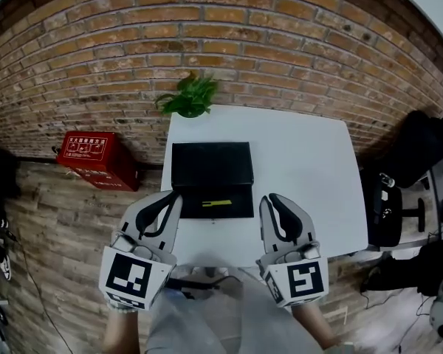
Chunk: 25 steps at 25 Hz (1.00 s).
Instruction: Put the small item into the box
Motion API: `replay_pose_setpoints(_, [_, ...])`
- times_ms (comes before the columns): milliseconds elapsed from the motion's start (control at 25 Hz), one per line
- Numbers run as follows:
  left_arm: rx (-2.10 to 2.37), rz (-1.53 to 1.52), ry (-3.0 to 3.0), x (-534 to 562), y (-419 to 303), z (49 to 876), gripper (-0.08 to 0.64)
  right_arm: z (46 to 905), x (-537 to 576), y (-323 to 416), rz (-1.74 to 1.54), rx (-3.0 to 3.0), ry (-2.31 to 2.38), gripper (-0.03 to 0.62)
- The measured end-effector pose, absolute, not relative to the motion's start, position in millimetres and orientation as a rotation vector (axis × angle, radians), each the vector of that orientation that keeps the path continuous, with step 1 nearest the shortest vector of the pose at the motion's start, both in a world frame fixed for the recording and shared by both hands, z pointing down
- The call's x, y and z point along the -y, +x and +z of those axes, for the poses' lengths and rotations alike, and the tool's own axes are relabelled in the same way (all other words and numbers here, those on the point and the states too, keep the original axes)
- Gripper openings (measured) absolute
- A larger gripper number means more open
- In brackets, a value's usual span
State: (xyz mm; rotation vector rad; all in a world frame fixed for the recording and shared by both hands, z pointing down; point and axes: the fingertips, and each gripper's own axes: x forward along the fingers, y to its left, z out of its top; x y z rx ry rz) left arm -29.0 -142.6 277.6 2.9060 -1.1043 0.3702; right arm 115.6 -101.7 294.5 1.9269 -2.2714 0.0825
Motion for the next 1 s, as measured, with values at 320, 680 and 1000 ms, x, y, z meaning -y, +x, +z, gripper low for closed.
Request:
replay_pose_setpoints(320, [1.132,0.388,2.910,129,-45,275,0.020,292,106,96,0.059,2.318,1.884,0.063])
replay_pose_setpoints(680, [1.155,0.361,2.885,129,-53,279,0.020,297,107,83,0.059,2.333,1.842,0.061])
replay_pose_setpoints(1000, [1.153,0.370,2.886,130,-51,281,0.020,299,107,82,0.051,2.329,1.827,0.060])
